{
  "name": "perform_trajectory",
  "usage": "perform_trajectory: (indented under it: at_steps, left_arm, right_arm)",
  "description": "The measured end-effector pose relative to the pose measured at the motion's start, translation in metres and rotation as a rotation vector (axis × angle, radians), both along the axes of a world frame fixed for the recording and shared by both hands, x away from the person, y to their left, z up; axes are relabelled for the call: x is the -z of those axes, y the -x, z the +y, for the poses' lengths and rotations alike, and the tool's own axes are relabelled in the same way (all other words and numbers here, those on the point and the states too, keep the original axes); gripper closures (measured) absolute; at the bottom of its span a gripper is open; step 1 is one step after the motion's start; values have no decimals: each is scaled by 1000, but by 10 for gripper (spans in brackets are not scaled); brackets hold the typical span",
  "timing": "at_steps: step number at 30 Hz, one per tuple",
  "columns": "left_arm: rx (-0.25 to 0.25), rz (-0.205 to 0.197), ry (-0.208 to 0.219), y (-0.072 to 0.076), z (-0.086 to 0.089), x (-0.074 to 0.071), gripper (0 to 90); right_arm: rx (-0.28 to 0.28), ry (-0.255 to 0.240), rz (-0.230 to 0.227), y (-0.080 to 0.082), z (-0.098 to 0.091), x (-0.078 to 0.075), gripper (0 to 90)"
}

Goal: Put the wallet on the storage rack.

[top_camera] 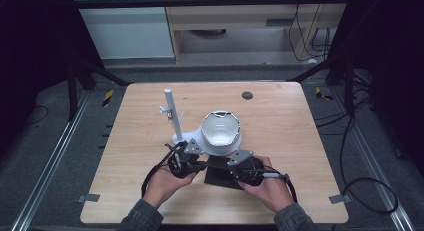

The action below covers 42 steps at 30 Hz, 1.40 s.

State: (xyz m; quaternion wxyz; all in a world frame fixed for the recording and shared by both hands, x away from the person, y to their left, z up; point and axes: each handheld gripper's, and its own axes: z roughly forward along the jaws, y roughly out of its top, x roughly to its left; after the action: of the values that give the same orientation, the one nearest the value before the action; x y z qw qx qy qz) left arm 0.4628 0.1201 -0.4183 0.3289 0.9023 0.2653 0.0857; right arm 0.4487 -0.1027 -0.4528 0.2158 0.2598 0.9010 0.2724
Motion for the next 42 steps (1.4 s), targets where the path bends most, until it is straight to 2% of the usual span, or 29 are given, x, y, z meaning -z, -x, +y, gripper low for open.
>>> perform_trajectory:
  at_steps: [9,10,13,14,16,18,19,21,24,25,27,28,29,30,31,32,35,42]
  left_arm:
    - [-28,17,4,-1,12,8,869]
    - [-33,19,3,0,14,9,864]
    - [-43,20,0,0,17,10,855]
    - [-48,23,-4,-1,19,10,847]
    - [-54,24,-9,-1,20,10,841]
    - [-59,24,-18,-2,22,10,818]
    - [-66,23,-19,-3,24,9,774]
    - [-70,19,-24,-3,26,9,748]
    - [-84,10,-27,-4,27,11,613]
    - [-84,13,-25,-4,27,11,482]
    - [-80,10,-14,-6,27,12,355]
    - [-74,8,-7,-6,27,12,313]
    - [-65,7,4,-7,27,12,313]
    - [-55,9,14,-7,26,13,236]
    - [-24,10,35,-8,23,13,207]
    - [-24,10,35,-8,23,13,191]
    - [2,8,58,-9,14,10,166]
    - [46,11,48,-10,-3,5,138]
  right_arm:
    - [-2,13,-28,0,0,0,655]
    - [3,23,-46,0,0,0,712]
    - [2,36,-69,1,0,-1,753]
    - [-10,65,-95,2,2,-1,793]
    - [-17,75,-105,2,2,-1,806]
    - [-35,96,-126,4,3,-2,831]
    - [-45,100,-136,4,2,-3,840]
    - [-46,97,-136,4,0,-5,841]
    - [-40,71,-136,5,-8,-10,843]
    - [-43,52,-138,5,-14,-14,843]
    - [-41,9,-138,6,-22,-17,843]
    - [-40,-12,-140,7,-26,-19,843]
    - [-40,-12,-140,7,-26,-19,843]
    - [-33,-54,-142,8,-34,-24,843]
    - [-33,-71,-144,9,-37,-26,843]
    - [-33,-71,-144,9,-37,-26,843]
    - [-35,-123,-163,12,-48,-32,843]
    - [-34,-178,-183,14,-58,-36,843]
